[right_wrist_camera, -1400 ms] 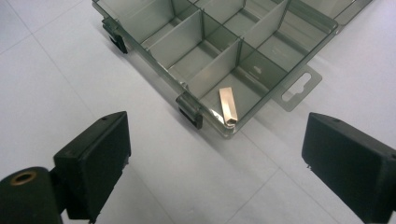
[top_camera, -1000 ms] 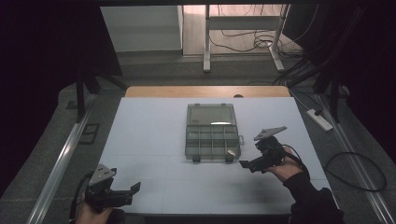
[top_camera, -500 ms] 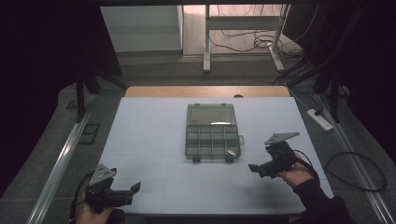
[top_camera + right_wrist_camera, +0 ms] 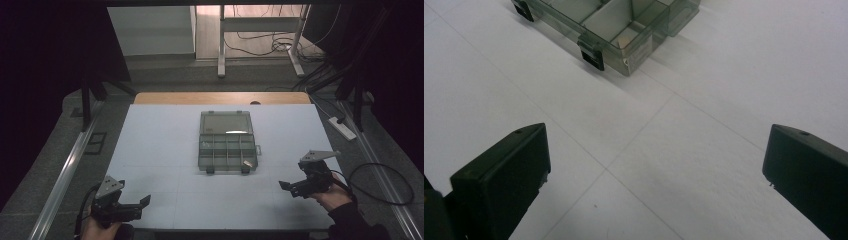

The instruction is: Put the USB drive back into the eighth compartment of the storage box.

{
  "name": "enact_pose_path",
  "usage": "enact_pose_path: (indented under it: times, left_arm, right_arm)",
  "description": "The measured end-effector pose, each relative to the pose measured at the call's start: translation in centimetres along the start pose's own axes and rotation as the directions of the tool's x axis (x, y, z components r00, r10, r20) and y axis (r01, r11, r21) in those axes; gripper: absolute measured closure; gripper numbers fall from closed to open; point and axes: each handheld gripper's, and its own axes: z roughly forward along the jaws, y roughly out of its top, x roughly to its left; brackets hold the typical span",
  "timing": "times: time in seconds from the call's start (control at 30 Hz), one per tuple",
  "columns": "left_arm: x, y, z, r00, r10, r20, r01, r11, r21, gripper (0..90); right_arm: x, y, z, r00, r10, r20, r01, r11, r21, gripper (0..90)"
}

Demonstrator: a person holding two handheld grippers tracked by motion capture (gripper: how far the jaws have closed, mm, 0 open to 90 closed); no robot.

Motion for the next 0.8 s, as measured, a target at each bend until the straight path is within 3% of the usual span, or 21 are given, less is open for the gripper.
enact_pose_path:
  times: [0.4,0.6,0.8]
  left_arm:
    - [0.0,0.0,0.0,1.0000,0.001,-0.002,-0.001,1.0000,0.000,0.7]
    - [0.0,0.0,0.0,1.0000,0.004,-0.004,-0.004,1.0000,0.001,0.7]
    - [-0.1,0.0,0.0,1.0000,0.008,-0.004,-0.008,1.0000,0.000,0.9]
  right_arm:
    - [-0.6,-2.4,-2.1,0.9959,0.057,0.070,-0.054,0.998,-0.043,0.0]
    - [-0.7,-4.2,-3.6,0.9879,0.108,0.112,-0.102,0.993,-0.058,0.0]
    - [-0.9,-4.8,-4.4,0.9806,0.140,0.137,-0.131,0.988,-0.077,0.0]
